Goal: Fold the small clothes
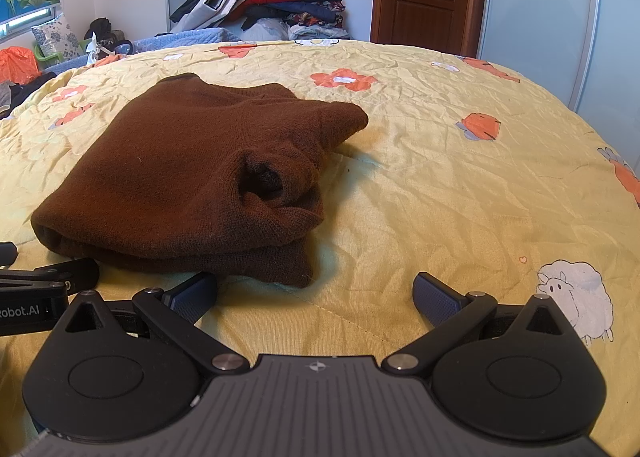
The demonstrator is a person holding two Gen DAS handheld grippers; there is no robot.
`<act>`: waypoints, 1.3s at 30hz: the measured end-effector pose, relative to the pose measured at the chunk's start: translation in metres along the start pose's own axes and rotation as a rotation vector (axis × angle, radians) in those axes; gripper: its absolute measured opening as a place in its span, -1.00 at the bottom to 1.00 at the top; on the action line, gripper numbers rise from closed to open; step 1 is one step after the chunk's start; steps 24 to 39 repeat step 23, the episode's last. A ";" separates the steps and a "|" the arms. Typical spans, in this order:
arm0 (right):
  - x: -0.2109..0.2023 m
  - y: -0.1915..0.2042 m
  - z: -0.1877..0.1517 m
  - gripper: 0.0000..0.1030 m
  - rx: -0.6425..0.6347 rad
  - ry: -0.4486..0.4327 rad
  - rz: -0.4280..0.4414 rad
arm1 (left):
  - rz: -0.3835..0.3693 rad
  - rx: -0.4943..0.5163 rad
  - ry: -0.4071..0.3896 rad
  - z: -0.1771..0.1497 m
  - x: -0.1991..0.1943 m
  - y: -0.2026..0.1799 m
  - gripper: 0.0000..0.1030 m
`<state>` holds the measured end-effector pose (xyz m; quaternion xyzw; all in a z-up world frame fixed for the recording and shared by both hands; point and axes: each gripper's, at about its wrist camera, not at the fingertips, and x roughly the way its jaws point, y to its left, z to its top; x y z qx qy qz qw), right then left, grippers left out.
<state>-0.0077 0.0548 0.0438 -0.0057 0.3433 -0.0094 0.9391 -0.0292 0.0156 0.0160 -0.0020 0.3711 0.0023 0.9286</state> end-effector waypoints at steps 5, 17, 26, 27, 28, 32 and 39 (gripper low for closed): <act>0.000 0.000 0.000 1.00 0.000 0.000 0.000 | 0.000 0.000 0.000 0.000 0.000 0.000 1.00; 0.000 0.000 0.000 1.00 0.000 0.000 0.000 | -0.008 0.000 -0.002 -0.001 -0.002 0.002 1.00; -0.006 -0.009 0.006 1.00 0.000 0.023 0.052 | -0.015 -0.008 -0.020 0.001 -0.017 0.018 1.00; -0.006 -0.009 0.006 1.00 0.000 0.023 0.052 | -0.015 -0.008 -0.020 0.001 -0.017 0.018 1.00; -0.006 -0.009 0.006 1.00 0.000 0.023 0.052 | -0.015 -0.008 -0.020 0.001 -0.017 0.018 1.00; -0.006 -0.009 0.006 1.00 0.000 0.023 0.052 | -0.015 -0.008 -0.020 0.001 -0.017 0.018 1.00; -0.006 -0.009 0.006 1.00 0.000 0.023 0.052 | -0.015 -0.008 -0.020 0.001 -0.017 0.018 1.00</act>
